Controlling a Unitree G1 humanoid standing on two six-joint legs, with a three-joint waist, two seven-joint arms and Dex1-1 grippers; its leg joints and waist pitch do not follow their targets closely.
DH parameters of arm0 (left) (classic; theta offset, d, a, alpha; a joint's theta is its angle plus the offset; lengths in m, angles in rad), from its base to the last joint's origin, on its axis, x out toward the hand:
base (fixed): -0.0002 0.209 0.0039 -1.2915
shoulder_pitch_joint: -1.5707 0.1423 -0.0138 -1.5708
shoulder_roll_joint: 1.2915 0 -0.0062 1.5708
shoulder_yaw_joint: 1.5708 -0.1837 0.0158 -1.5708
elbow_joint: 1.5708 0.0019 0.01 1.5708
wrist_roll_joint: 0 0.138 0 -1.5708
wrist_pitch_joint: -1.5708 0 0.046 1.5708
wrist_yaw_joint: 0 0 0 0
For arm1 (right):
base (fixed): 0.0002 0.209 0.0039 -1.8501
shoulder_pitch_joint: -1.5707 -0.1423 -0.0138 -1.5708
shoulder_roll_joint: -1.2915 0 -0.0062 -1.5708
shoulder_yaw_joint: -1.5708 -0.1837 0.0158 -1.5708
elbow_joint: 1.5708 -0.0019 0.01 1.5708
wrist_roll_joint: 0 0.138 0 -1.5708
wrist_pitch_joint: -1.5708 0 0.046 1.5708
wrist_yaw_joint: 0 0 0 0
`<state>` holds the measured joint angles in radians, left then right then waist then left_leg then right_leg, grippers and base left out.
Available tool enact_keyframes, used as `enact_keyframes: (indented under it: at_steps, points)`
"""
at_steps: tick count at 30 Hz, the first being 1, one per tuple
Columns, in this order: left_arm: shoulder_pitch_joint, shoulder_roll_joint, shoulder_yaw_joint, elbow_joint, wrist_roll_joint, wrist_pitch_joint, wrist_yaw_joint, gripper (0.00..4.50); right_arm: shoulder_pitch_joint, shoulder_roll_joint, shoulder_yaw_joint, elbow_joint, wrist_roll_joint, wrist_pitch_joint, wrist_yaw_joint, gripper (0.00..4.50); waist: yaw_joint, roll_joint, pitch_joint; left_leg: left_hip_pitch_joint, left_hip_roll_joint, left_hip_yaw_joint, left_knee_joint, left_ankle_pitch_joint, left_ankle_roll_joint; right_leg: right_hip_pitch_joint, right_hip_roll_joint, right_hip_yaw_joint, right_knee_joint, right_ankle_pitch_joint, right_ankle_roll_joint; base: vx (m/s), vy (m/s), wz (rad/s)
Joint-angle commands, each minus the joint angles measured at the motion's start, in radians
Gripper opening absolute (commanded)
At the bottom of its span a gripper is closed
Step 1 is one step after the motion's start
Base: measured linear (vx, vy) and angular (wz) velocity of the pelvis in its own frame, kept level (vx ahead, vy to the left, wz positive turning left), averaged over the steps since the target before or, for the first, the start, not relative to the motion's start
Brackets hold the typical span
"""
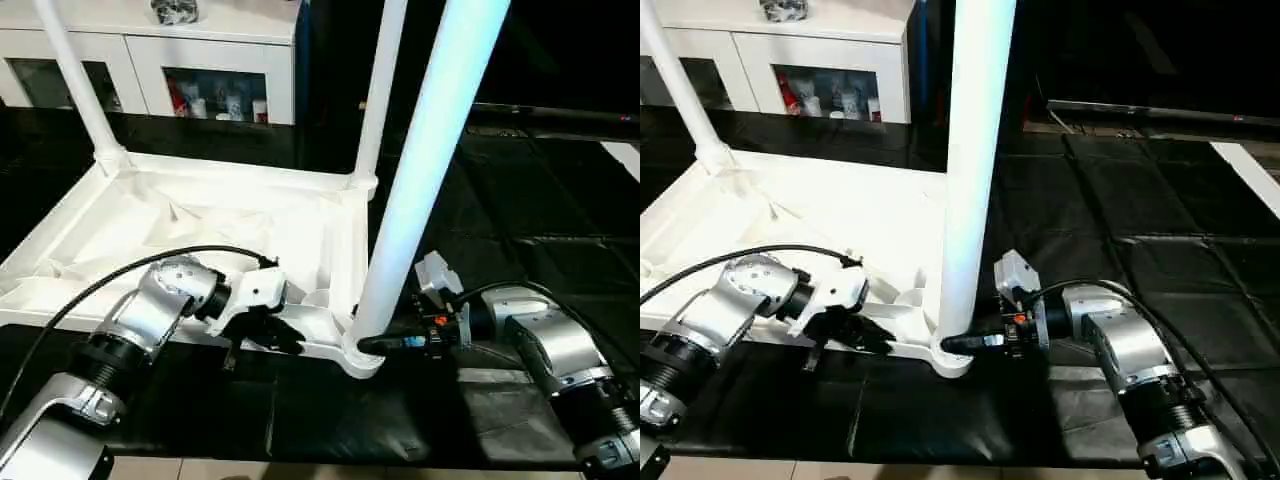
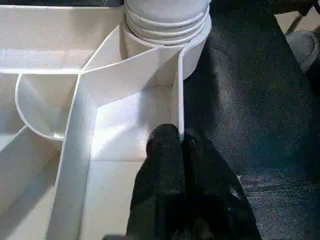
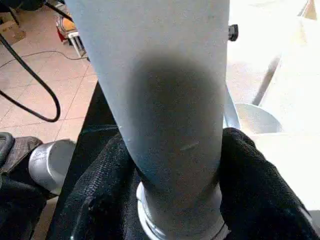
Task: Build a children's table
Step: Rotate leg to tighten
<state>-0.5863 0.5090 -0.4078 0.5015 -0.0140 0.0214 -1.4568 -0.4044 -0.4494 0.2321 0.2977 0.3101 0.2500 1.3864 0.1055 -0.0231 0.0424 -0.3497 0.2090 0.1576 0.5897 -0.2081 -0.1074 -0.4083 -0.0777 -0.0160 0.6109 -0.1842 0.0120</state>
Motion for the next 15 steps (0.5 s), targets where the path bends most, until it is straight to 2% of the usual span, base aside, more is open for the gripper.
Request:
enact_keyframes:
  at_steps: [1, 5, 6, 7, 8, 9, 10, 11, 12, 13, 14, 15]
  points:
    - [-0.012, -0.011, -0.009, 0.028, 0.044, 0.006, 0.057, 0.0, 0.01, 0.012, 0.02, 0.0, 0.016, 0.01, 0.028, 2.06, -0.004, -0.006, -0.054, 0.0, 0.01, 0.019, -0.073, -0.144, 0.037, 0.049, -0.038, 0.019, -0.059, -0.149, -0.242, 0.0, 0.0, 0.0]
    - [-0.018, -0.057, 0.017, 0.029, 0.03, 0.08, 0.13, 0.0, 0.053, 0.045, -0.006, -0.044, 0.029, 0.04, -0.058, 2.04, 0.002, -0.006, -0.051, 0.004, 0.011, 0.019, -0.076, -0.172, 0.028, 0.045, -0.04, 0.021, -0.066, -0.207, -0.229, 0.0, 0.0, 0.0]
    - [-0.023, -0.085, 0.036, 0.02, 0.013, 0.128, 0.166, 0.0, 0.064, 0.078, -0.018, -0.043, 0.005, 0.038, -0.149, 2.04, -0.001, -0.001, -0.048, 0.005, 0.011, 0.021, -0.078, -0.188, 0.017, 0.041, -0.039, 0.024, -0.07, -0.224, -0.224, 0.0, 0.0, 0.0]
    - [-0.025, -0.102, 0.049, 0.014, 0.001, 0.159, 0.189, 0.0, 0.07, 0.1, -0.026, -0.041, -0.013, 0.035, -0.211, 2.04, -0.002, -0.001, -0.047, 0.006, 0.011, 0.019, -0.08, -0.199, 0.007, 0.04, -0.04, 0.023, -0.071, -0.245, -0.22, 0.0, 0.0, 0.0]
    - [-0.028, -0.117, 0.06, 0.006, -0.009, 0.186, 0.21, 0.0, 0.072, 0.122, -0.033, -0.035, -0.03, 0.035, -0.27, 2.04, -0.007, -0.001, -0.046, 0.001, 0.006, 0.013, -0.085, -0.227, -0.007, 0.047, -0.041, 0.02, -0.075, -0.323, -0.194, 0.0, 0.0, 0.0]
    - [-0.029, -0.125, 0.064, 0.003, -0.013, 0.199, 0.22, 0.0, 0.073, 0.132, -0.036, -0.032, -0.038, 0.036, -0.298, 2.02, -0.011, -0.003, -0.046, -0.001, 0.006, 0.013, -0.087, -0.232, -0.014, 0.046, -0.041, 0.02, -0.077, -0.347, -0.18, 0.0, 0.0, 0.0]
    - [-0.031, -0.142, 0.072, -0.008, -0.018, 0.227, 0.244, 0.0, 0.07, 0.161, -0.047, -0.027, -0.051, 0.047, -0.364, 2.01, -0.022, 0.007, -0.047, -0.001, 0.005, 0.008, -0.088, -0.242, -0.023, 0.044, -0.041, 0.02, -0.08, -0.371, -0.163, 0.0, 0.0, 0.0]
    - [-0.031, -0.142, 0.072, -0.008, -0.018, 0.227, 0.244, 0.0, 0.07, 0.161, -0.047, -0.027, -0.051, 0.047, -0.364, 2.01, -0.027, 0.003, -0.047, -0.004, 0.005, 0.009, -0.088, -0.245, -0.022, 0.045, -0.04, 0.021, -0.083, -0.366, -0.161, 0.0, 0.0, 0.0]
    - [-0.04, -0.209, 0.1, -0.025, -0.029, 0.312, 0.342, 0.0, 0.05, 0.254, -0.065, -0.011, -0.074, 0.083, -0.521, 2.01, -0.031, 0.009, -0.047, -0.002, 0.004, 0.008, -0.087, -0.243, -0.027, 0.043, -0.038, 0.02, -0.08, -0.348, -0.166, 0.0, 0.0, 0.0]
    - [-0.043, -0.223, 0.105, -0.026, -0.028, 0.326, 0.364, 0.0, 0.044, 0.272, -0.065, -0.004, -0.084, 0.085, -0.551, 2.0, -0.038, 0.006, -0.046, -0.004, 0.003, 0.01, -0.088, -0.242, -0.032, 0.042, -0.037, 0.021, -0.081, -0.339, -0.168, 0.0, 0.0, 0.0]
    - [-0.047, -0.237, 0.108, -0.02, -0.022, 0.332, 0.39, 0.0, 0.036, 0.287, -0.064, 0.005, -0.094, 0.085, -0.576, 1.99, -0.044, -0.004, -0.05, -0.004, 0.0, 0.009, -0.086, -0.244, -0.032, 0.044, -0.036, 0.018, -0.082, -0.35, -0.166, 0.0, 0.0, 0.0]
    - [-0.054, -0.256, 0.115, -0.013, -0.018, 0.344, 0.425, 0.0, 0.022, 0.312, -0.065, 0.02, -0.106, 0.088, -0.617, 1.97, -0.047, -0.001, -0.049, -0.005, 0.0, 0.009, -0.085, -0.232, -0.024, 0.044, -0.037, 0.02, -0.082, -0.342, -0.166, 0.0, 0.0, 0.0]
